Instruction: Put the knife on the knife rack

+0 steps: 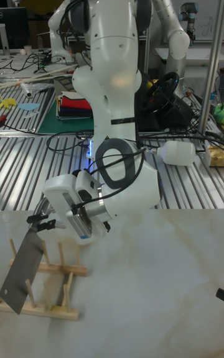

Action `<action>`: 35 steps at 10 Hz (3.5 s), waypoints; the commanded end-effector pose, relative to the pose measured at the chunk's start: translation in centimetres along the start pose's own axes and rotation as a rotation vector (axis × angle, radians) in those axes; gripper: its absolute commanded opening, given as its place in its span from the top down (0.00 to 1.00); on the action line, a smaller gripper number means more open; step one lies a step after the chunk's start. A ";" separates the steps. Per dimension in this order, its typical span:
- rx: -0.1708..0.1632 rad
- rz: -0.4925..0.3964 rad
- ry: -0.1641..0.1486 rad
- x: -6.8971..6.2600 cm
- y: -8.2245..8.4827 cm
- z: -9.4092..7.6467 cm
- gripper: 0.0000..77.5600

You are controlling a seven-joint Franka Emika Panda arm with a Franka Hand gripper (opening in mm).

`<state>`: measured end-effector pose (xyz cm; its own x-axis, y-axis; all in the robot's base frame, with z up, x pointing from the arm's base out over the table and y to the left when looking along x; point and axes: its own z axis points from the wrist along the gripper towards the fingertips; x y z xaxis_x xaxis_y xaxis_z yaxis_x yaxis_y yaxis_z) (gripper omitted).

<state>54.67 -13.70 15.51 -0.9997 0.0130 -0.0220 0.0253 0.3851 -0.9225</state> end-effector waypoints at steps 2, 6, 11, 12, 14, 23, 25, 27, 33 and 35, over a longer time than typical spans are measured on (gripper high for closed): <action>0.003 -0.011 0.004 -0.3 0.1 0.0 0.99; 0.008 -0.048 0.011 -0.3 0.3 0.0 0.99; 0.005 -0.057 0.016 -0.5 0.8 0.3 0.99; 0.002 -0.056 0.015 -0.5 0.9 0.6 0.99; 0.001 -0.053 0.015 -0.5 1.0 0.7 0.99; 0.005 0.016 0.038 0.1 2.0 0.4 0.99; 0.005 0.031 0.038 0.2 2.2 0.4 0.99; 0.006 0.041 0.037 0.4 2.4 0.4 0.99; 0.007 0.061 0.034 0.5 2.7 0.9 0.99; 0.006 0.068 0.035 0.6 2.8 1.0 0.99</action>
<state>54.12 -13.41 12.44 -0.9956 0.0688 -0.0637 0.0850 0.3768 -0.9224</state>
